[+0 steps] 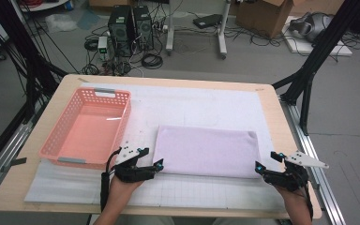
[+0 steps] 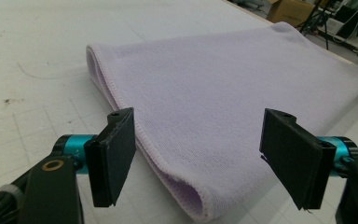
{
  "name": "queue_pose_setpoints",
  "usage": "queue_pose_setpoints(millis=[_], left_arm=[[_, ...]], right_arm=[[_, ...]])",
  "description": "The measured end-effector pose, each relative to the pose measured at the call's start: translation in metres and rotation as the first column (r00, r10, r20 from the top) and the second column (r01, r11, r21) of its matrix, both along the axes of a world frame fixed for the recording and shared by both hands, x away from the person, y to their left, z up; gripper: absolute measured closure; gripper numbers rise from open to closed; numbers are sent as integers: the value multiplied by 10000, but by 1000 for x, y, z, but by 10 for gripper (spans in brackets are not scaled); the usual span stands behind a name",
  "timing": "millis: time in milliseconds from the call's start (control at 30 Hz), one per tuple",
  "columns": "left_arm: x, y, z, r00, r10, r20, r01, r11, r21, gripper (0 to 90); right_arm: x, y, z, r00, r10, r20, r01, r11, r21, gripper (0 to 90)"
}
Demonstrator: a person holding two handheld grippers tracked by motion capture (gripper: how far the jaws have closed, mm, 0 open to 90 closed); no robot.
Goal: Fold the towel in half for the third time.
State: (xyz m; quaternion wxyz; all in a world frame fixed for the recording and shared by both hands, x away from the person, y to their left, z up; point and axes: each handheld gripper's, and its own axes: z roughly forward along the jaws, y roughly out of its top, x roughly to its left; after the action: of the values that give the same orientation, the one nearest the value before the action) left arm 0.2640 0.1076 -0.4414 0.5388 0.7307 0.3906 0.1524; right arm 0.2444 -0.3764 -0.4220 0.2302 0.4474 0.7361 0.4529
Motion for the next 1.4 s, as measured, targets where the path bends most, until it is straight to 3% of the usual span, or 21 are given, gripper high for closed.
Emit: queue_pose_setpoints(millis=[500,633,1033,1233,1400], left_arm=[[1,-1,-4,9982,238,-546,-217,9991,378,320],[3,-1,-5,9954,351,-894,-305,9982,523,345],[10,-10,-11,9793,531,-1952,-313,9931,1130,347],[10,-12,-11,9799,738,-1851,-466,9880,1474,473],[12,-9,-12,9763,764,-2025,-509,9905,1281,632]], right_arm=[[16,29,9,9960,895,-44,-892,9950,445,257],[21,38,10,9940,1079,-166,-1064,9916,737,250],[44,79,25,9815,1913,10,-1912,9807,408,203],[67,111,29,9673,2521,-293,-2525,9675,-112,199],[89,130,30,9558,2849,-733,-2867,9579,-154,197]])
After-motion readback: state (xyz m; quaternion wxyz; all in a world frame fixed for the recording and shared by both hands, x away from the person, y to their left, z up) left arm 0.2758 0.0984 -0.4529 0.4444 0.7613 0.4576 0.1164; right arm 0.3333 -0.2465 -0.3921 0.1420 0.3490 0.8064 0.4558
